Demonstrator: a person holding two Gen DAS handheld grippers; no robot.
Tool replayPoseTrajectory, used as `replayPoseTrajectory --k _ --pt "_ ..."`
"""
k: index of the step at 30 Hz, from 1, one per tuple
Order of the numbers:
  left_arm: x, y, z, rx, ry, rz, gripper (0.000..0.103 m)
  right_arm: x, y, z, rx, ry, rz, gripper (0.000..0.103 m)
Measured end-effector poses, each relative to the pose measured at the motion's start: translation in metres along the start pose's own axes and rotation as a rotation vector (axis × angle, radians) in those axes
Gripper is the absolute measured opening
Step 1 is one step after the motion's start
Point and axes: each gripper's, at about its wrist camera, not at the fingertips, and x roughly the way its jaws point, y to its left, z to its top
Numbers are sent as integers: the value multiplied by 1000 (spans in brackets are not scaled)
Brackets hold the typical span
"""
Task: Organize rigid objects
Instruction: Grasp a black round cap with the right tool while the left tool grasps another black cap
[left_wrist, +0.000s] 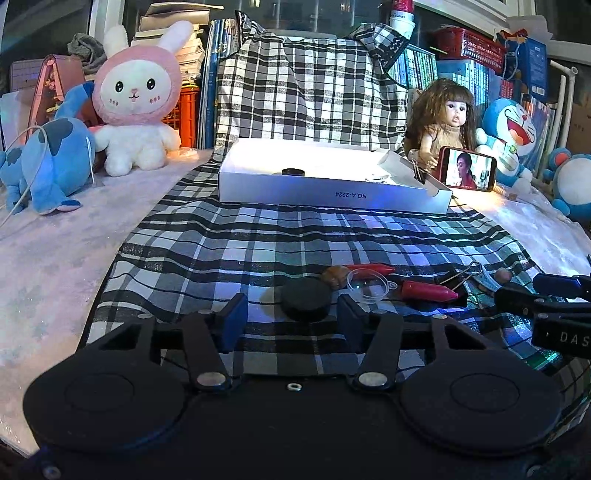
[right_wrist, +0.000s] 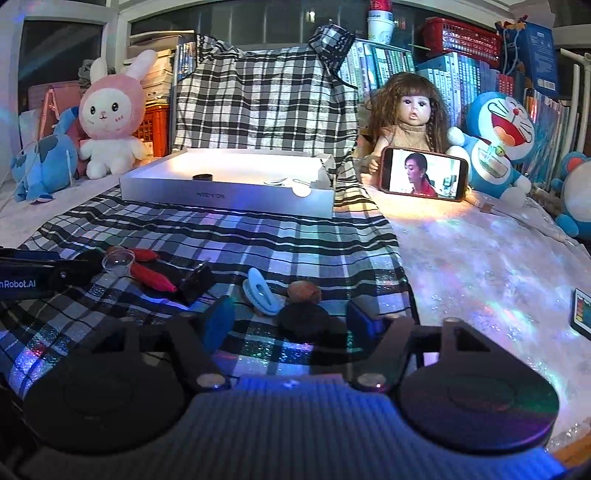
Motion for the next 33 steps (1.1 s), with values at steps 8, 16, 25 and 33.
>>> replayPoseTrajectory --k 8,16,25,33 --pt "5 -3 0 18 0 3 47 2 -1 -4 -12 22 -32 56" --pt "7 -4 1 20 -2 1 47 5 -2 -4 -5 26 -34 54" --pt "16 -6 1 27 -14 -11 41 7 -1 -4 -9 25 -32 49" --pt "15 -9 1 50 -12 -18 30 6 -1 -3 17 19 -36 37"
